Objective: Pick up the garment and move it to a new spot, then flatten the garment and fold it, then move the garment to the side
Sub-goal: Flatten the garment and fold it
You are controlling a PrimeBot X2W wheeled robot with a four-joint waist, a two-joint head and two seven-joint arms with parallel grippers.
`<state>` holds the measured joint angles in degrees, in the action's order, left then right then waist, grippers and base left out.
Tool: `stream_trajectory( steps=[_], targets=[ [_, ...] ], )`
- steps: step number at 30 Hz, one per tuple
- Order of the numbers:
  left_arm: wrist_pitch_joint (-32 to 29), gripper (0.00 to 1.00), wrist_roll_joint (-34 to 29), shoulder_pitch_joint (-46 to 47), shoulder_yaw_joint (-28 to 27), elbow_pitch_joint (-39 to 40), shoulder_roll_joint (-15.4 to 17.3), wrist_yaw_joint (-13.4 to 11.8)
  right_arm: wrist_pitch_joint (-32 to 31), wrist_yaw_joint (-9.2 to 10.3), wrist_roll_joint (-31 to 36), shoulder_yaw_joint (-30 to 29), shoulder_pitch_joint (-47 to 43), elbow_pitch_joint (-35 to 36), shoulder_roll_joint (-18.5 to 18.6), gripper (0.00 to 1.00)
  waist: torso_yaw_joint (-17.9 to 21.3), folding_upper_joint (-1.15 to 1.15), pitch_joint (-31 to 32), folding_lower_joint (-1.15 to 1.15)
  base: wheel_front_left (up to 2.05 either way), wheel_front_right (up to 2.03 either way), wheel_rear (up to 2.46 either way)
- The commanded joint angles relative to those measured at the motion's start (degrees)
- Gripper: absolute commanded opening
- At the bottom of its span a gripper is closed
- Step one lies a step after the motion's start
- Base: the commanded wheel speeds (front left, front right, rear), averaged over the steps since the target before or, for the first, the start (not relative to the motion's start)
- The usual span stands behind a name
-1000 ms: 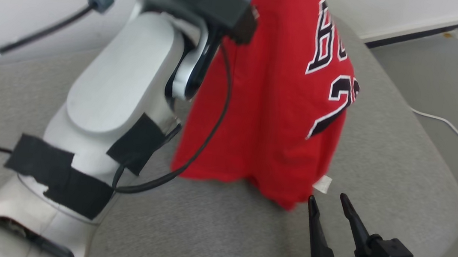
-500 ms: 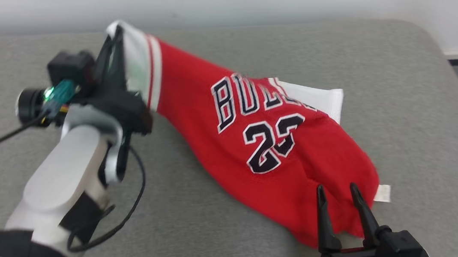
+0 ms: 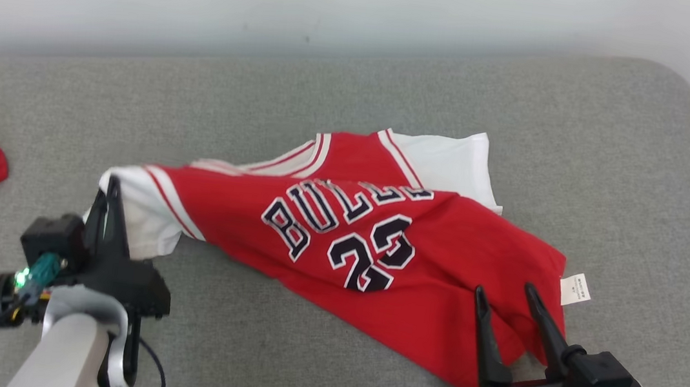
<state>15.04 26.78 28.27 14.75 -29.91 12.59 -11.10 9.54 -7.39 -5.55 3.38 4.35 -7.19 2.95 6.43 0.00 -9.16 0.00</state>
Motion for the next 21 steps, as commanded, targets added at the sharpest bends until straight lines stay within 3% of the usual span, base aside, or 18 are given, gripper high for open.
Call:
stream_trajectory(
  steps=[1,7,16,20,21],
  targets=[
    [0.2,0.0,-0.16,-1.23,-0.35,0.21,0.29,-0.27,-0.23,-0.2,0.45,0.07,-0.61,0.22,-0.13,1.0,-0.14,0.0,0.54,0.0,0.0,0.0,0.0],
    [-0.17,0.0,1.15,-6.84,-2.0,5.39,-0.76,-2.19,-0.64,-0.2,0.9,-0.14,-1.46,1.01,-0.12,1.0,0.31,0.0,1.85,0.0,0.0,0.0,0.0],
    [-8.97,0.0,1.99,-20.15,-0.89,28.5,0.37,-7.56,-1.04,-0.2,1.21,-1.64,-2.68,2.49,-0.11,1.0,0.59,0.0,1.53,0.0,0.0,0.0,0.0],
    [-10.49,0.0,1.43,-23.08,-1.54,30.1,1.59,-9.69,-1.44,-0.2,1.76,-2.33,-1.88,3.46,-0.13,1.0,0.49,0.0,0.67,0.0,0.0,0.0,0.0],
    [-10.37,0.29,1.18,-23.27,-1.4,29.16,1.87,-9.63,-1.61,-0.2,1.85,-2.51,-1.66,3.73,-0.13,1.0,0.49,0.0,0.49,0.0,0.0,0.0,0.0]
  ],
)
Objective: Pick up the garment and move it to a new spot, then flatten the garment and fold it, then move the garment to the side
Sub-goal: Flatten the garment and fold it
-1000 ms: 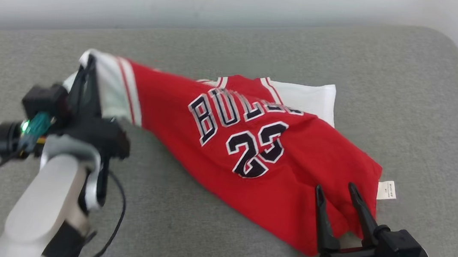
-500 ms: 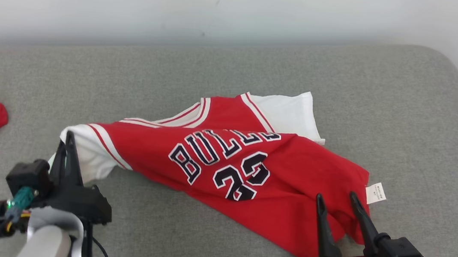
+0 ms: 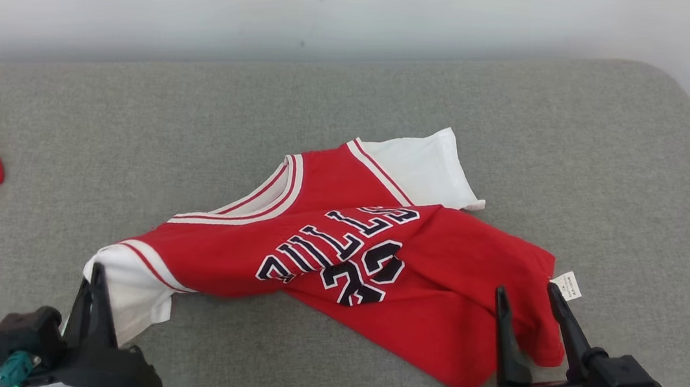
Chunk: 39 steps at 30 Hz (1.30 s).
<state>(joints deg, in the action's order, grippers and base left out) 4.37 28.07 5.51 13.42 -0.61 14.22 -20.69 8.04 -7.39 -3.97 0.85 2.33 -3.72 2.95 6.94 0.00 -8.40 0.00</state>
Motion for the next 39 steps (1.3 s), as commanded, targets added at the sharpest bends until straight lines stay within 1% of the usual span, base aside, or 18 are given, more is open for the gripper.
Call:
stream_trajectory(
  steps=[1,4,5,7,8,12,15,18,19,21,25,28,33,39],
  targets=[
    [0.7,1.0,0.19,-0.35,-0.17,-1.25,-0.08,0.17,-0.24,-0.2,0.27,-0.08,0.49,0.42,-0.13,1.0,-0.03,0.0,-0.42,0.0,0.0,0.0,0.0],
    [2.09,1.0,0.53,1.86,-0.53,-6.33,-0.03,1.07,-0.32,-0.2,0.45,-0.23,0.7,0.97,-0.11,1.0,-0.02,0.0,-1.02,0.0,0.0,0.0,0.0],
    [2.69,1.0,0.04,2.69,-0.24,-8.21,0.32,1.72,-0.3,-0.2,0.43,-0.13,0.9,0.99,-0.11,1.0,0.02,0.0,-1.16,0.0,0.0,0.0,0.0],
    [4.83,1.0,-1.28,4.76,-0.08,-11.46,1.03,2.3,-0.29,-0.2,0.19,0.4,1.26,1.0,-0.14,1.0,0.13,0.0,-1.51,0.0,0.0,0.0,0.0],
    [7.08,1.0,-2.88,6.52,-0.14,-14.24,1.62,2.12,-0.31,-0.2,-0.06,0.77,1.43,0.95,-0.13,1.0,0.3,0.0,-1.7,0.0,0.0,0.0,0.0],
    [9.65,1.0,-5.23,8.31,-0.02,-15.84,2.42,2.35,-0.42,-0.2,-0.23,0.82,1.53,1.05,-0.12,1.0,0.42,0.0,-1.72,0.0,0.0,0.0,0.0],
    [10.53,1.0,-6.95,7.75,0.46,-13.69,2.97,3.23,-0.77,-0.2,0.16,0.09,1.11,1.31,-0.12,1.0,0.09,0.0,-1.37,0.0,0.0,0.0,0.0],
    [10.84,1.0,-8.91,6.1,1.22,-9.41,3.12,4.55,-1.17,-0.2,0.52,-0.99,0.54,1.83,-0.11,1.0,-0.77,0.0,-0.87,0.0,0.0,0.0,0.0],
    [10.84,1.0,-8.91,6.1,1.22,-9.41,3.12,4.55,-1.17,-0.2,0.52,-0.99,0.54,1.83,-0.11,1.0,-0.77,0.0,-0.87,0.0,0.0,0.0,0.0],
    [10.86,1.0,-10.6,5.09,1.35,-5.32,3.11,5.29,-2.19,-0.2,0.71,-1.59,0.07,2.13,-0.13,1.0,-1.51,0.0,-0.53,0.0,0.0,0.0,0.0],
    [10.84,1.0,-14.1,1.67,2.09,2.39,2.16,7.35,-6.84,-0.19,0.68,-2.68,-0.64,3.26,0.1,1.0,-2.96,0.0,0.01,0.0,0.0,0.0,0.0],
    [10.85,1.0,-15.53,-1.3,2.32,5.8,1.22,9.55,-11.33,-0.19,0.54,-4.1,-1.52,4.63,0.16,1.0,-3.93,0.0,0.37,0.0,0.0,0.0,0.0],
    [10.86,1.0,-16.28,-5.51,1.1,7.19,-1.33,13.6,-18.9,-0.2,1.01,-5.76,-2.92,7.86,0.54,1.0,-5.49,0.0,1.06,0.0,0.0,0.0,0.0],
    [10.87,1.0,-17.48,-8.2,-1.44,6.18,-4.43,17.16,-27.88,-0.19,2.07,-7.84,-4.69,9.49,1.79,1.0,-7.27,0.0,1.91,0.0,0.0,0.0,0.0]
  ],
)
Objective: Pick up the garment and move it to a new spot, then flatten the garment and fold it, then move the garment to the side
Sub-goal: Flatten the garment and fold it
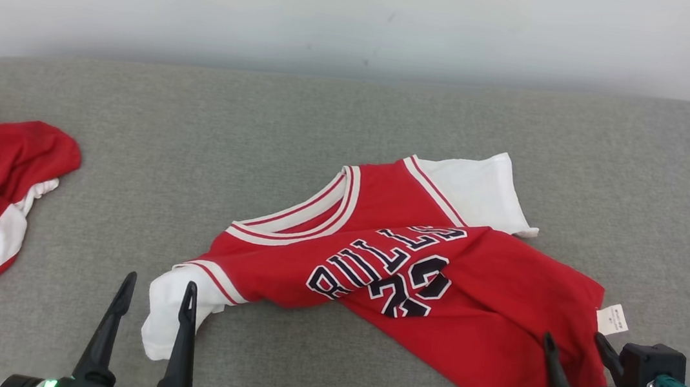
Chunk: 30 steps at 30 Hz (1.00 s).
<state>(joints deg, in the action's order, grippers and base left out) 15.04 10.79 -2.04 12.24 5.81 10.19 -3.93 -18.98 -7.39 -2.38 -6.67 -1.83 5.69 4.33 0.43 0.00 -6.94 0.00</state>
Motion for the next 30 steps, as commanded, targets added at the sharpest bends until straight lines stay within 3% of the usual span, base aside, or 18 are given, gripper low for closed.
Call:
stream_trajectory(
  steps=[1,9,17,19,20,30],
  targets=[
    [0.2,1.0,-0.69,-0.79,-0.52,-0.51,-0.7,0.86,-2.23,-0.2,1.03,-0.54,-0.62,-0.08,0.86,1.0,-0.99,0.0,0.45,0.0,0.0,0.0,0.0],
    [0.2,1.0,-2.74,0.2,-2.71,-2.04,-3.22,4.08,-9.65,-0.19,4.04,-1.64,1.29,-2.63,3.07,1.0,-2.2,0.0,-0.53,0.0,0.0,0.0,0.0],
    [0.21,1.0,-3.76,0.71,-4.39,-3.24,-4.42,6.59,-10.32,-0.15,5.0,-2.87,2.95,-6.09,3.06,1.0,-2.53,0.0,-1.73,0.0,0.0,0.0,0.0],
    [0.21,1.0,-4.04,0.73,-4.62,-3.31,-4.73,6.86,-9.99,-0.15,5.33,-3.06,3.15,-6.55,2.83,0.24,-2.5,0.0,-1.86,0.0,0.0,0.0,0.0],
    [0.21,1.0,-4.27,0.7,-4.71,-3.35,-4.86,7.1,-9.7,-0.15,5.56,-3.15,3.23,-6.68,2.73,0.0,-2.49,0.0,-1.86,0.0,0.0,0.0,0.0],
    [0.21,1.0,-5.03,-0.22,-5.43,-4.18,-5.77,8.06,-6.9,-0.14,6.85,-4.86,5.96,-3.53,3.67,0.0,-2.38,0.0,-1.04,0.0,0.0,0.0,0.0]
  ],
)
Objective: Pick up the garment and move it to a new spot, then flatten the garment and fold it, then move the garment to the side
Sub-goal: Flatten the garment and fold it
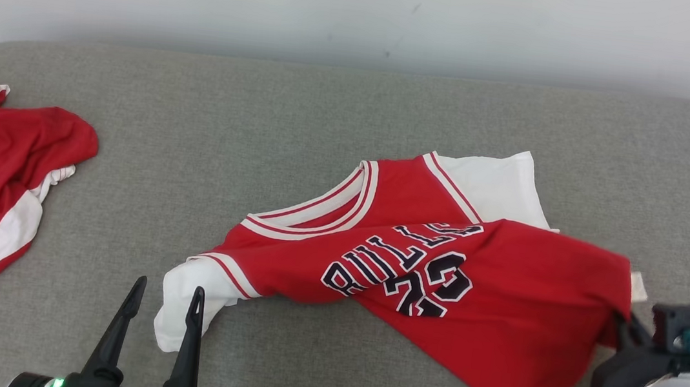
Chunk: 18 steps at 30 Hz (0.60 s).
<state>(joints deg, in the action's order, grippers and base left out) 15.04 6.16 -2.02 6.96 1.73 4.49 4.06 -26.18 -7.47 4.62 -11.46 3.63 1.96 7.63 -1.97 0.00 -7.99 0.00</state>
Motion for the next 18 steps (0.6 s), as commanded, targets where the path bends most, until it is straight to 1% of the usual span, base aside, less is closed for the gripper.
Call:
stream_trajectory(
  steps=[1,5,8,10,16,18],
  targets=[
    [0.21,1.0,-0.41,-0.31,-0.2,-0.12,-0.17,0.2,0.05,-0.06,-0.33,0.3,1.49,0.4,1.31,0.0,0.04,0.0,0.01,0.0,0.0,0.0,0.0],
    [0.21,1.0,-0.67,-0.16,-0.35,-0.21,-0.38,0.6,-1.07,-0.06,-1.59,3.15,6.96,-1.07,6.52,0.0,-0.15,0.0,-0.45,0.0,0.0,0.0,0.0],
    [0.21,1.0,-0.99,0.76,-0.09,-0.26,-0.53,0.98,-1.71,-0.06,-3.36,6.53,12.61,-4.05,11.14,0.0,-1.11,0.0,-1.3,0.0,0.0,0.0,0.0],
    [0.21,1.0,-1.15,1.31,0.17,-0.27,-0.65,1.24,-0.93,-0.06,-4.1,8.57,16.89,-6.71,13.72,0.0,-2.07,0.0,-2.11,0.0,0.0,0.0,0.0],
    [0.21,1.0,-1.18,3.0,0.9,0.43,-1.0,1.61,1.13,-0.05,-5.82,12.64,28.75,-15.16,17.64,0.0,-5.82,0.0,-5.35,0.0,0.0,0.0,0.0],
    [0.21,1.0,-1.2,3.64,1.19,0.74,-1.14,1.79,2.06,-0.06,-5.72,13.66,31.94,-17.83,18.27,0.0,-7.1,0.0,-6.36,0.0,0.0,0.0,0.0]
  ],
)
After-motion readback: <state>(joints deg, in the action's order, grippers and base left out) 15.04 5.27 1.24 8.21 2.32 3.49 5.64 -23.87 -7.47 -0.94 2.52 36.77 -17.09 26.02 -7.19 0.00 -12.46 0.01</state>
